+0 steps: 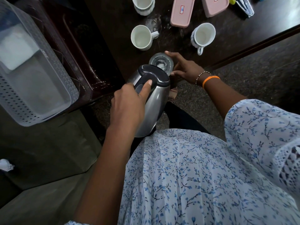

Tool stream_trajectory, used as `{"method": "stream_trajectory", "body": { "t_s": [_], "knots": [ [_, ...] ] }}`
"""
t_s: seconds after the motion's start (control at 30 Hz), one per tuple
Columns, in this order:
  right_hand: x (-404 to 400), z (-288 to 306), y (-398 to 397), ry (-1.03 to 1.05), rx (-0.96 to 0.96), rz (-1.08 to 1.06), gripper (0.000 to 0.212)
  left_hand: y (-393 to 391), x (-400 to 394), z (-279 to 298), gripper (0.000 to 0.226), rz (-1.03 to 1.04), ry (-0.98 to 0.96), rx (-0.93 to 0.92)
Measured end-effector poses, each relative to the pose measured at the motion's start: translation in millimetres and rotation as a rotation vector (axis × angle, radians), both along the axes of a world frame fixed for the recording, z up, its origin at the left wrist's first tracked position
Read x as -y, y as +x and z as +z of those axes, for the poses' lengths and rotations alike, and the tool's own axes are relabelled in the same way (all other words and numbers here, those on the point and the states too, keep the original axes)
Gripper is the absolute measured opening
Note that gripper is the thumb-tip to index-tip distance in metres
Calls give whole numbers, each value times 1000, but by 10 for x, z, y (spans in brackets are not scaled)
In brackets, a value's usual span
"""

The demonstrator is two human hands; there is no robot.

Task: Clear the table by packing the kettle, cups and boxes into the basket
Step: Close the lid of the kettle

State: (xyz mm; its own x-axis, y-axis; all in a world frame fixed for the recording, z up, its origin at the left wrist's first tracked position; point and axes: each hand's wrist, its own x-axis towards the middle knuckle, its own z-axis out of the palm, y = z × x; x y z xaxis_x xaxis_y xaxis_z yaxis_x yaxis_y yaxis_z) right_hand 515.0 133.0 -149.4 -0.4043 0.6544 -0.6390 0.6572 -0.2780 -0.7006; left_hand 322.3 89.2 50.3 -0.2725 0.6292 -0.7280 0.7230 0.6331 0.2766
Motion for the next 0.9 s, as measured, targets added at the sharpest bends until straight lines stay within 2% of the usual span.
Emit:
{"method": "stream_trajectory", "body": {
  "t_s": [0.9],
  "knots": [
    [9, 44, -26, -1, 12, -2, 73, 48, -16, 24, 60, -22, -21, -56]
  ]
}}
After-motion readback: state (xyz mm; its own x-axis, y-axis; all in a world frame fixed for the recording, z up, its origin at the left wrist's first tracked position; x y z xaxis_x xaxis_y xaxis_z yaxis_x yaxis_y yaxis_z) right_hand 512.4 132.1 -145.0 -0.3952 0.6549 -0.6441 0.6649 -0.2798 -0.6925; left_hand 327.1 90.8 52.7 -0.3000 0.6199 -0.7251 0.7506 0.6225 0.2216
